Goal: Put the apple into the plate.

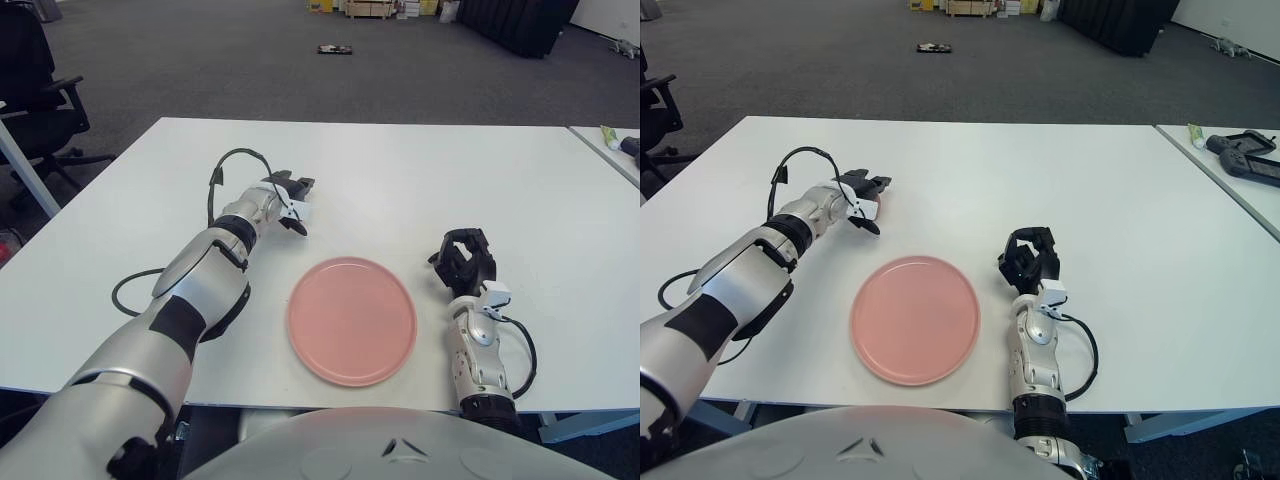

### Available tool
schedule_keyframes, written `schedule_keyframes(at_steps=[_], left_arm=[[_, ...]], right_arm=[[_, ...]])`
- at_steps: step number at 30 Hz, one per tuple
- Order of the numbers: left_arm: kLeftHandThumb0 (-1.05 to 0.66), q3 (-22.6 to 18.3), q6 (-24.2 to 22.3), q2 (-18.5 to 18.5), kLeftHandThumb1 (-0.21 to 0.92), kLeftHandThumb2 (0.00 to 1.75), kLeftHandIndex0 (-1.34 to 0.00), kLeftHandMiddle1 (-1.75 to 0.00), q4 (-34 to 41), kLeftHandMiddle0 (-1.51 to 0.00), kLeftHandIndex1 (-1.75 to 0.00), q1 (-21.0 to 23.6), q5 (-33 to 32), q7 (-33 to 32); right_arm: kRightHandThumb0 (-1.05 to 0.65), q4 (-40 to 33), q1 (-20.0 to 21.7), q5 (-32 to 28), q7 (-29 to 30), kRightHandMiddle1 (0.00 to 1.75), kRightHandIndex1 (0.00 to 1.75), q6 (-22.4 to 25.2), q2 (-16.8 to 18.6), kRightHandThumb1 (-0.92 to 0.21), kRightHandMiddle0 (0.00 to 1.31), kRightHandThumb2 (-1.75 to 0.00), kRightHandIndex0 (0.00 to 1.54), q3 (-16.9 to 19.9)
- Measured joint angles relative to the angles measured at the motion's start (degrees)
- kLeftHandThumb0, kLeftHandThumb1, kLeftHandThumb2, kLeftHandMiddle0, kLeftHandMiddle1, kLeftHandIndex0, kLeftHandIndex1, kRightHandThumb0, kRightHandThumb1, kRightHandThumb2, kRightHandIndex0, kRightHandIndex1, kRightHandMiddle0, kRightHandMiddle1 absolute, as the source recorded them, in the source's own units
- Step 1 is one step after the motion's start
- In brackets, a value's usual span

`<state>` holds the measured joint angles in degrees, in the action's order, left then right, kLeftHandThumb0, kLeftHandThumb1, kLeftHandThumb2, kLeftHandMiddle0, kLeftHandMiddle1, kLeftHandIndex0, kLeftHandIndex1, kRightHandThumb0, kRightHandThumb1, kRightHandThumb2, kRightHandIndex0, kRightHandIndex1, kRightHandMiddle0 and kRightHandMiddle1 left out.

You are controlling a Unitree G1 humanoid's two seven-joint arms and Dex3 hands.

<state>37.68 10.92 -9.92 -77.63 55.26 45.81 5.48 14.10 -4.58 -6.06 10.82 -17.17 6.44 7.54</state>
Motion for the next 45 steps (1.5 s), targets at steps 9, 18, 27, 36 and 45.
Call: schedule_keyframes(at_steps=[9, 18, 27, 36, 45], left_arm=[[-0.96, 0.02, -1.09, 0.01, 0.89, 0.15, 0.0, 0.0, 0.01, 0.0, 0.0, -0.06, -0.04, 0.25], [-0.94, 0.12, -1.46, -0.02, 0.88, 0.15, 0.0, 0.0, 0.04, -0.01, 0.0, -0.52, 0.04, -1.16], [-0.81, 1.32, -1.94, -0.28, 0.67, 0.42, 0.0, -0.13, 0.04, -0.02, 0.0, -1.08, 0.93, -3.36], [-0.73, 1.03, -2.28, -1.7, 0.46, 0.76, 0.0, -0.23, 0.08, 0.0, 0.0, -1.85, 0.65, -4.01], [-0.67, -0.94, -3.74, -2.58, 0.4, 0.86, 0.0, -0.47, -0.03, 0.0, -0.17, -2.31, -0.83, -4.05]], right_arm=[[-0.39, -1.35, -0.82, -0.33, -0.01, 1.75, 1.75, 0.74, -0.02, -0.67, 0.35, -0.87, 0.61, 0.21], [-0.39, -3.09, -1.39, -1.46, -0.01, 1.75, 1.75, 2.53, -0.05, -0.67, 0.35, -0.87, 0.6, 0.71], [-0.39, -4.55, -1.94, -2.43, -0.13, 1.75, 1.75, 4.0, -0.08, -0.67, 0.35, -0.88, 0.58, 1.06], [-0.39, -5.56, -2.64, -2.59, -0.21, 1.75, 1.75, 4.44, -0.15, -0.67, 0.35, -0.87, 0.57, 1.16], [-0.38, -5.92, -2.99, -2.74, -0.34, 1.75, 1.75, 4.49, -0.2, -0.68, 0.34, -0.86, 0.57, 1.2]])
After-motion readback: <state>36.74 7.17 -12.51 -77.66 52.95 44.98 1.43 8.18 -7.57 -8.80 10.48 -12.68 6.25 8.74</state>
